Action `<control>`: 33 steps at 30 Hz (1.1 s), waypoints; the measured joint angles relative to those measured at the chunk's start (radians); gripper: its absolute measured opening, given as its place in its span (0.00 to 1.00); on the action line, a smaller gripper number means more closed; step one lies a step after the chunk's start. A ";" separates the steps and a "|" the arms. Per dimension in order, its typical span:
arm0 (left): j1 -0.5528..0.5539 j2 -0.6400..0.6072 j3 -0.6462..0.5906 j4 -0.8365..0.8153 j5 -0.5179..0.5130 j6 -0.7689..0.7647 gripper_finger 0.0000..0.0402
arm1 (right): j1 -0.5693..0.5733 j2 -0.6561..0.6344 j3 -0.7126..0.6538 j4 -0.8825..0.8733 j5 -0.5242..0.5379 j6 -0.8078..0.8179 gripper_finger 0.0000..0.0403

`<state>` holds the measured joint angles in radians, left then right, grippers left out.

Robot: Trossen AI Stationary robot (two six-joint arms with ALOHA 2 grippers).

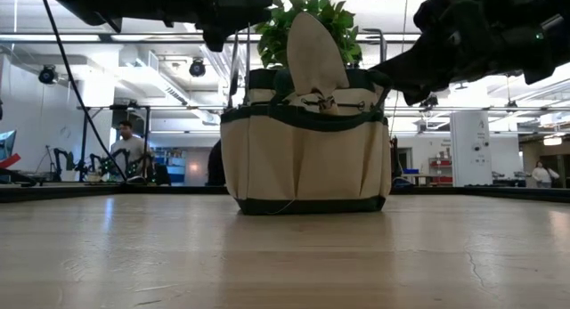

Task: Pick & Place Garden tools in Gardening bag
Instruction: Put the left brown hand rake into the side pocket of the gardening bag

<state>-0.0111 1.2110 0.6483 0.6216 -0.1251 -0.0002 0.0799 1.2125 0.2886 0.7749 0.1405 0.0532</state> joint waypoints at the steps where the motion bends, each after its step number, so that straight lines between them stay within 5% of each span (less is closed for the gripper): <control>1: 0.000 0.000 0.000 0.000 0.000 0.000 0.37 | 0.000 0.000 -0.001 0.001 -0.006 0.000 0.12; 11: 0.000 0.000 0.000 0.000 0.000 0.000 0.37 | -0.001 0.011 -0.001 -0.007 0.002 0.011 0.12; 24: 0.000 0.000 0.001 0.005 0.000 0.000 0.37 | -0.005 0.222 0.018 0.127 0.008 0.061 0.12; 33: 0.000 0.000 0.001 0.003 0.000 0.002 0.37 | -0.004 0.256 0.018 0.163 -0.015 0.086 0.12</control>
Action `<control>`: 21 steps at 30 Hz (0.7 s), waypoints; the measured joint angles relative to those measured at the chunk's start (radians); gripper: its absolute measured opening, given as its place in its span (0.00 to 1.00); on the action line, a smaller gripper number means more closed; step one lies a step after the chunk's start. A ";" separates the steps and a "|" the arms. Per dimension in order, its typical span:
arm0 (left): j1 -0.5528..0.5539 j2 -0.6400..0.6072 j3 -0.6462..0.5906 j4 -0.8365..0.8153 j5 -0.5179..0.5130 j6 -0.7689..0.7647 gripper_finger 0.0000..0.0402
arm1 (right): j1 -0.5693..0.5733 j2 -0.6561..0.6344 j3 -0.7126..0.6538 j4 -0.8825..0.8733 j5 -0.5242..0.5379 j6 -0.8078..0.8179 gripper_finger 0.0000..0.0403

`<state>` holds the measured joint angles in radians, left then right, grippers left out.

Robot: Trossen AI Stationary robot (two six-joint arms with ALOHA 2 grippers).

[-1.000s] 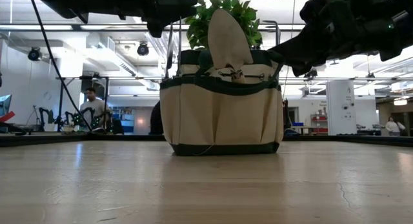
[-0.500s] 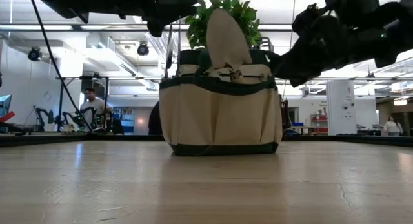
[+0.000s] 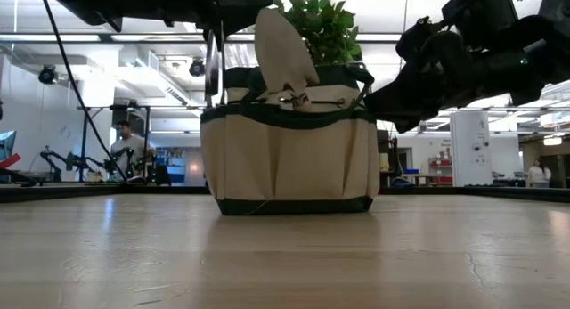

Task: Pick & Place Garden tools in Gardening bag
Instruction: Put the left brown hand rake into the side pocket of the gardening bag

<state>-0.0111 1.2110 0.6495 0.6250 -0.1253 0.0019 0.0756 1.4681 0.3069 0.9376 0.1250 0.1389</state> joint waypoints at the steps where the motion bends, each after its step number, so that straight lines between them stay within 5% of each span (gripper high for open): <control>1: 0.000 0.000 0.000 0.000 0.000 0.000 0.37 | 0.000 0.001 0.000 0.000 0.000 0.000 0.12; 21: 0.000 0.000 0.000 0.000 0.000 0.001 0.37 | 0.000 0.007 0.001 -0.045 -0.025 0.021 0.12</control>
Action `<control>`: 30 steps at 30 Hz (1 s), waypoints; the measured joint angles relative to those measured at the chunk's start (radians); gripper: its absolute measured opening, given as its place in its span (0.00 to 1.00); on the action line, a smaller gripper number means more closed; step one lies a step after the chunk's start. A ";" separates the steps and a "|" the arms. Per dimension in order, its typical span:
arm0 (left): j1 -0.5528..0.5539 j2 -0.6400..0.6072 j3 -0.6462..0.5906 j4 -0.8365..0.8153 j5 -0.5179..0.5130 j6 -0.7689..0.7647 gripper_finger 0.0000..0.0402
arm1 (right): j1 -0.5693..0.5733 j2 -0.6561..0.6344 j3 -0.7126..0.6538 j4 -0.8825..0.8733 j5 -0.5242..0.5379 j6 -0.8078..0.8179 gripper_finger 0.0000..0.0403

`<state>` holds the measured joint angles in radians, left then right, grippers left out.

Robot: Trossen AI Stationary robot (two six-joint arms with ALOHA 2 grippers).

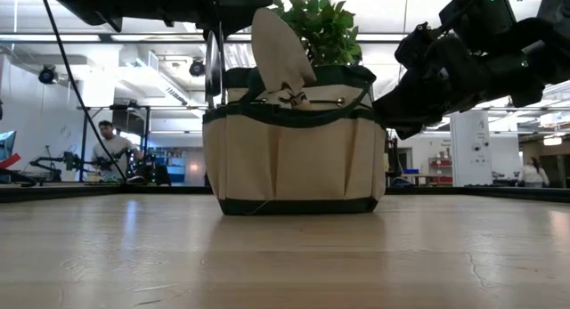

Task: Pick & Place Garden tools in Gardening bag
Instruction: Put the left brown hand rake into the side pocket of the gardening bag

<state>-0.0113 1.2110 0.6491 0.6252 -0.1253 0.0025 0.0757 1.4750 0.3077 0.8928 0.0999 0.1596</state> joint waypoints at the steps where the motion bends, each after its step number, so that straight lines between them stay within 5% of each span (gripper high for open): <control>1: 0.000 0.000 0.000 0.000 0.000 0.000 0.37 | 0.000 0.000 0.000 0.000 0.003 -0.001 0.14; 10: 0.000 0.000 0.000 0.000 0.000 0.000 0.37 | 0.000 0.000 0.000 -0.004 0.031 -0.002 0.35; 30: 0.000 0.000 0.000 -0.022 0.000 0.001 0.37 | 0.018 -0.074 -0.001 -0.019 0.030 -0.068 0.39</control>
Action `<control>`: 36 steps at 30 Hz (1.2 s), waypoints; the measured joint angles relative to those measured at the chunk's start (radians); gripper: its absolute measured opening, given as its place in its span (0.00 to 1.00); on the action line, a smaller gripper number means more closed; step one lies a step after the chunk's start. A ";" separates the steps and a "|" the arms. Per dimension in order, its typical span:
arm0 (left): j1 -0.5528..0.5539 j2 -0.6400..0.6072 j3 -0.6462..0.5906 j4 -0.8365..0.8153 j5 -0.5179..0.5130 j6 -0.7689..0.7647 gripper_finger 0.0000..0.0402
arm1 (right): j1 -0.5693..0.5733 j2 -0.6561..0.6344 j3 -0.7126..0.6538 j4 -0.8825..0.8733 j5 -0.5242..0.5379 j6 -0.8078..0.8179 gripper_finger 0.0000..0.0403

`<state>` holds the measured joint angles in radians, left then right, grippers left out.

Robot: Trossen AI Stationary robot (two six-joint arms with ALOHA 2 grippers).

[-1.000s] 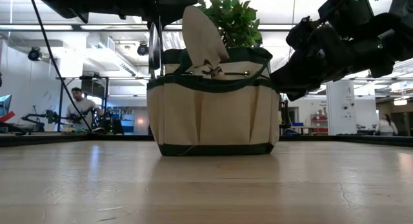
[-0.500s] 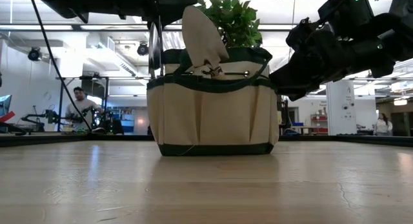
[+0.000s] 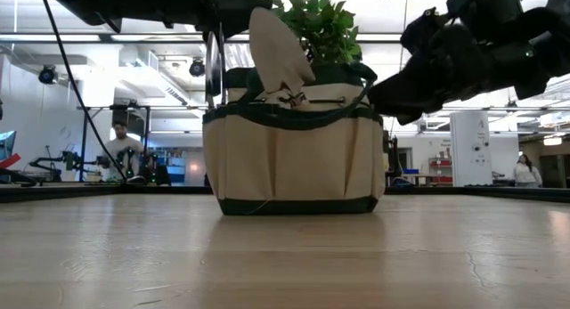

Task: Pick & Place Garden tools in Gardening bag
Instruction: Put the left brown hand rake into the side pocket of the gardening bag, then put the brown hand rake into the side pocket of the gardening bag

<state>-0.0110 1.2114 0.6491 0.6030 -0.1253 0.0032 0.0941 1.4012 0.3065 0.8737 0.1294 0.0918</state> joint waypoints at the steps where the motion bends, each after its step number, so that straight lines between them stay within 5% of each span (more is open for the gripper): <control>1: 0.000 0.000 0.000 -0.001 0.000 0.000 0.37 | 0.000 -0.012 0.000 -0.015 -0.001 0.001 0.39; 25: 0.000 0.000 -0.001 -0.002 0.000 0.000 0.37 | 0.000 -0.346 0.000 -0.577 0.057 0.122 0.37; 36: 0.000 0.000 -0.001 -0.004 0.000 0.000 0.37 | 0.047 -0.447 0.000 -0.701 0.038 0.207 0.32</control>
<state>-0.0109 1.2114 0.6483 0.5991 -0.1253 0.0029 0.1409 0.9544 0.3069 0.1725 0.1671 0.2989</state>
